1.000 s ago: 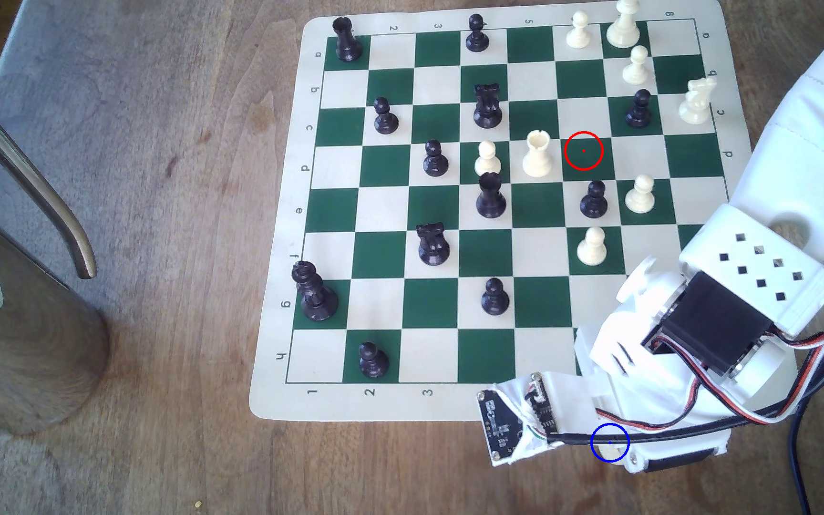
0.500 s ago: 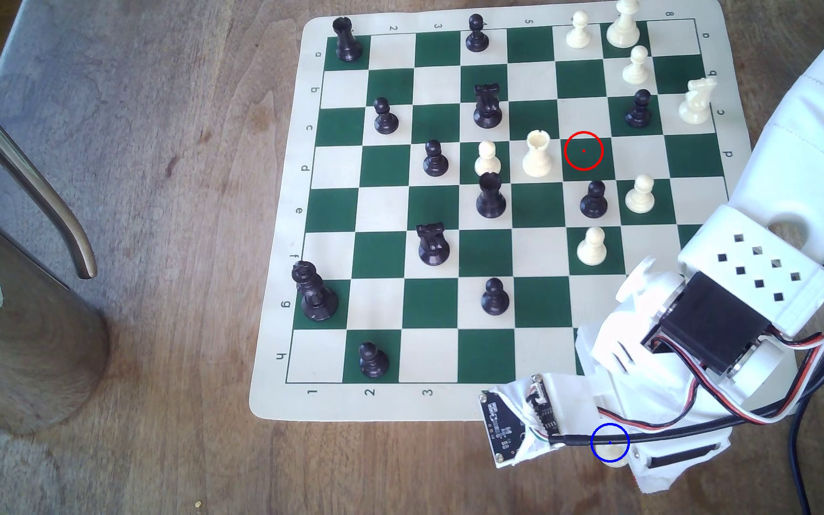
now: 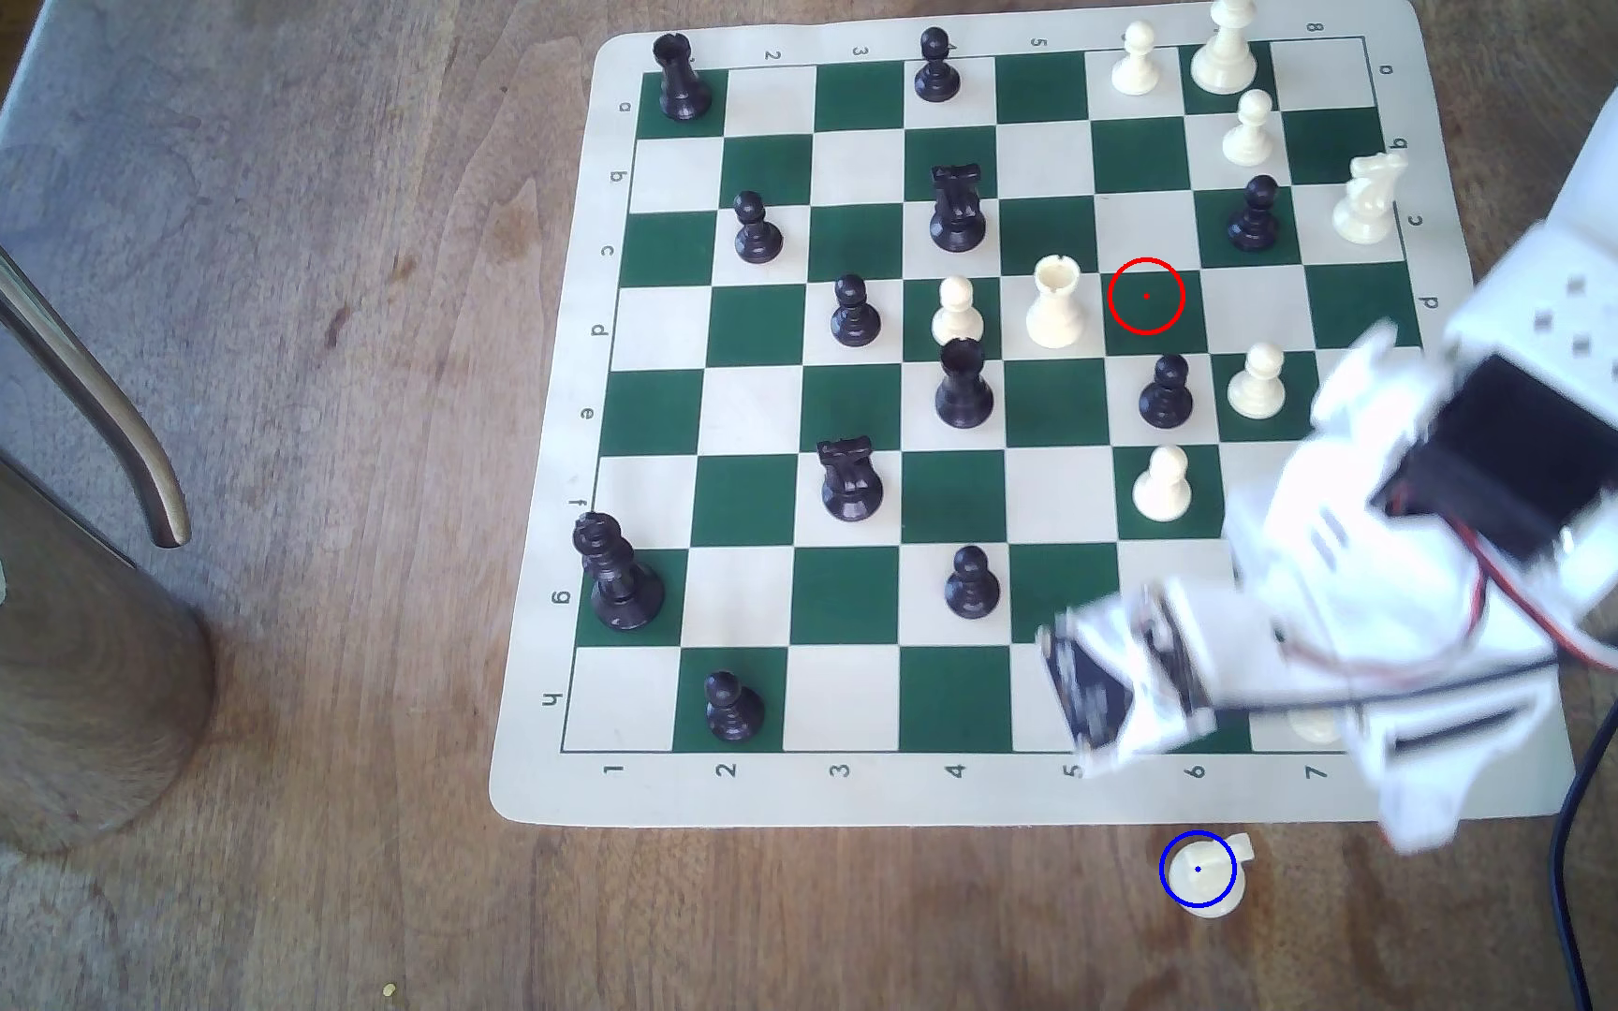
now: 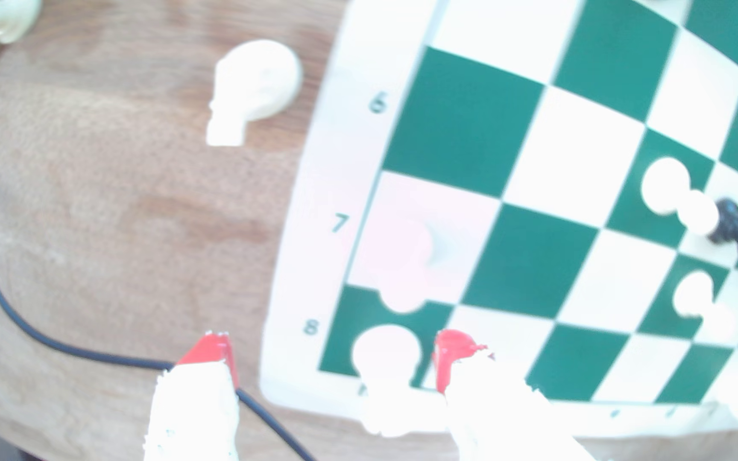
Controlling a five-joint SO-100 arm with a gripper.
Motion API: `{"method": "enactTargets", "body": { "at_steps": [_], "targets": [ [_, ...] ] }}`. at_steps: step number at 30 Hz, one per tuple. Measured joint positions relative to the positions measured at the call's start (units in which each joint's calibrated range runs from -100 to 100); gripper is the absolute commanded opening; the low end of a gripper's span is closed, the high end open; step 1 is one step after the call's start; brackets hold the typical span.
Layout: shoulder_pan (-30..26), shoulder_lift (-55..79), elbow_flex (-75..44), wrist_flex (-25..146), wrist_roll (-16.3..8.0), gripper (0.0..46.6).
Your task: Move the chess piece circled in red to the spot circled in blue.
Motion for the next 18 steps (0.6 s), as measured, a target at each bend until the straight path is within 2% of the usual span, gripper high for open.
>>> {"method": "enactTargets", "body": {
  "at_steps": [2, 4, 5, 7, 9, 10, 13, 14, 18],
  "targets": [
    [3.1, -3.6, 3.1, 0.8, 0.5, 21.3],
    [5.3, -6.5, 5.0, 1.8, 1.0, 13.8],
    [8.6, -9.6, 6.1, 2.5, 1.2, 14.2],
    [11.5, -12.2, 6.3, 2.4, 1.1, 15.1],
    [14.9, -16.9, 6.8, 2.4, 2.1, 16.3],
    [20.3, -23.5, 6.9, 2.4, 2.5, 16.3],
    [24.9, -31.3, 8.7, 2.4, 4.2, 16.6],
    [27.9, -36.1, 11.9, 2.5, 4.8, 16.6],
    [30.5, -45.4, 21.3, 2.8, 6.0, 16.0]
  ]
}}
